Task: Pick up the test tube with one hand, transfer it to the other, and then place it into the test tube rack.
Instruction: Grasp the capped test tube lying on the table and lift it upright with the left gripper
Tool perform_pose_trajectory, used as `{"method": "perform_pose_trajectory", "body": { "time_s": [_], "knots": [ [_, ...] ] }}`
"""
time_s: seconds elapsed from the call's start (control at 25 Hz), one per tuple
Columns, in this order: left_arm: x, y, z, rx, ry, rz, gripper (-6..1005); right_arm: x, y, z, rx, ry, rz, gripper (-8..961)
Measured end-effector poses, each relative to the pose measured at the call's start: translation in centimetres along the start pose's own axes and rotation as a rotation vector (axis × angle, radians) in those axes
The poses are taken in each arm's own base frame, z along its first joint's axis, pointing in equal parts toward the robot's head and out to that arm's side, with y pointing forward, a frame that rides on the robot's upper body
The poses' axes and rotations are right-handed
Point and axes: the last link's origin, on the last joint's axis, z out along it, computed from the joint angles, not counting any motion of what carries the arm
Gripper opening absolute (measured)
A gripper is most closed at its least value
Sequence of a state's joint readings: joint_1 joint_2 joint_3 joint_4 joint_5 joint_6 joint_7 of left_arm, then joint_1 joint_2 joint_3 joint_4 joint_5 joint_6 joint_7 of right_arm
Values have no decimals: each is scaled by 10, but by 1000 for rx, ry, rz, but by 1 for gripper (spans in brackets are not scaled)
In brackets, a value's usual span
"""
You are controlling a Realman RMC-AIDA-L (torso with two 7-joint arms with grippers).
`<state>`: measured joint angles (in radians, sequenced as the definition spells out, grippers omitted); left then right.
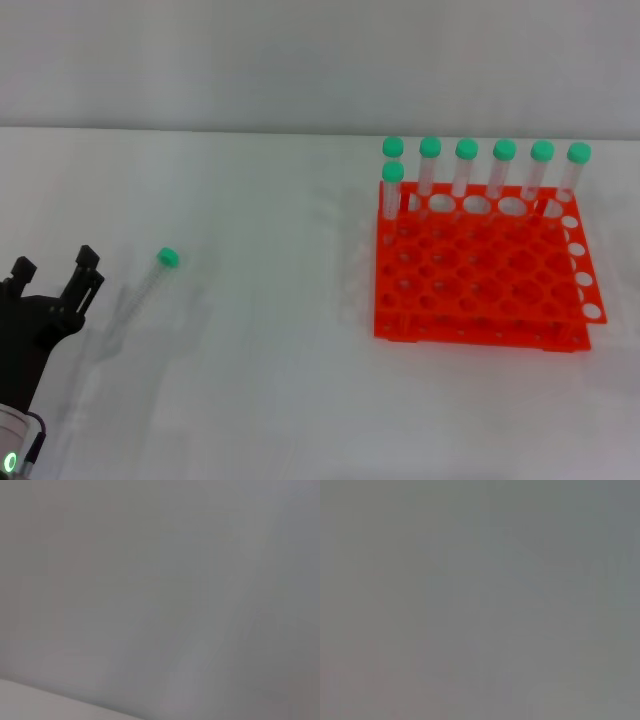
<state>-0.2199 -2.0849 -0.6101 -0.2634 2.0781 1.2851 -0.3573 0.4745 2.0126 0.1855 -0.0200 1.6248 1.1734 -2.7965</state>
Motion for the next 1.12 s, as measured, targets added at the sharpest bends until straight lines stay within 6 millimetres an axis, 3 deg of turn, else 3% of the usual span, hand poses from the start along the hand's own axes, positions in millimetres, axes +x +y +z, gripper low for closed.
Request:
{"method": "perform_pose_trajectory", "body": {
  "time_s": [0.32, 0.72, 0.96, 1.12],
  "knots": [
    [3, -6, -3, 53, 31, -45, 879, 2, 0, 3, 2, 24, -4, 863],
    [3, 1, 2, 21, 30, -62, 878, 4, -1, 3, 3, 40, -10, 856],
    [12, 3, 21, -22, 42, -77, 878, 5, -4, 1, 12, 43, -12, 852],
    [25, -11, 42, -60, 15, -147, 877, 5, -4, 1, 11, 44, -14, 849]
  ]
}}
